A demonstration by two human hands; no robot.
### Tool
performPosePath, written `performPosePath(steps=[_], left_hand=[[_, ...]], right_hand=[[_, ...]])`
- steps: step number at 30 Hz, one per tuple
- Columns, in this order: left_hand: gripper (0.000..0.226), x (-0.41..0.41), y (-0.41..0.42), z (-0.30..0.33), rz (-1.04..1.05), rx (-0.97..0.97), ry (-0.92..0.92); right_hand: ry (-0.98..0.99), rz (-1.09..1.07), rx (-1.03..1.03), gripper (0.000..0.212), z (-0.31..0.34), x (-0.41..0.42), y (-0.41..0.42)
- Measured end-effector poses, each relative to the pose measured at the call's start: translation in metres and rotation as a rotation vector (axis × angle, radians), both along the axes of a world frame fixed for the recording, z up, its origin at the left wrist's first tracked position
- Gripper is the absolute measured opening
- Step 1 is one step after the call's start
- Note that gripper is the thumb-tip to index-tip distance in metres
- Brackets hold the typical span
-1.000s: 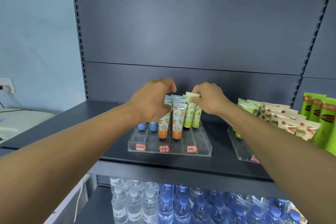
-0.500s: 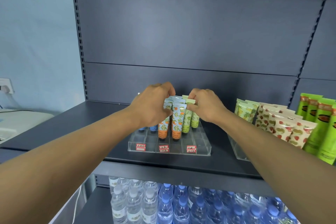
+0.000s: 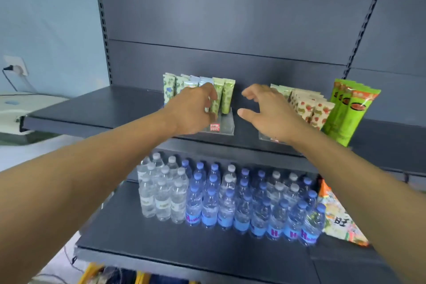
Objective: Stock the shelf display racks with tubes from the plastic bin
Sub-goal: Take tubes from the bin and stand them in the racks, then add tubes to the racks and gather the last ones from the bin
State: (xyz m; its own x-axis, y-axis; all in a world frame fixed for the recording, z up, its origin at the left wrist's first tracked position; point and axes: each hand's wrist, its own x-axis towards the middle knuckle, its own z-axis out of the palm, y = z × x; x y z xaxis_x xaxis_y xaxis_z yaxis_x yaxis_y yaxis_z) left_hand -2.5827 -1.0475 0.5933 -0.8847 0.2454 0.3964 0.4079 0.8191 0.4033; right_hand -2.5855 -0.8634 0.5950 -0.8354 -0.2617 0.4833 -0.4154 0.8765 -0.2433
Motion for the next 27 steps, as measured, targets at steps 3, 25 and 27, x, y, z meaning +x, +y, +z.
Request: performPosePath(steps=[3,25,27], left_hand=[[0.033,0.025,0.009,-0.04,0.004,0.008,-0.096],[0.036,0.135,0.0,-0.45,-0.074,-0.241,-0.952],[0.037,0.148,0.0,-0.491,-0.064,-0.268,-1.032]], right_hand=[[-0.044,0.058,-0.044,0.038,-0.04,0.03,0.004],[-1.016,-0.245,0.055,0.037,-0.456,0.187,0.041],[-1.101,-0.273,0.069,0.036,-0.493,0.198,0.049]])
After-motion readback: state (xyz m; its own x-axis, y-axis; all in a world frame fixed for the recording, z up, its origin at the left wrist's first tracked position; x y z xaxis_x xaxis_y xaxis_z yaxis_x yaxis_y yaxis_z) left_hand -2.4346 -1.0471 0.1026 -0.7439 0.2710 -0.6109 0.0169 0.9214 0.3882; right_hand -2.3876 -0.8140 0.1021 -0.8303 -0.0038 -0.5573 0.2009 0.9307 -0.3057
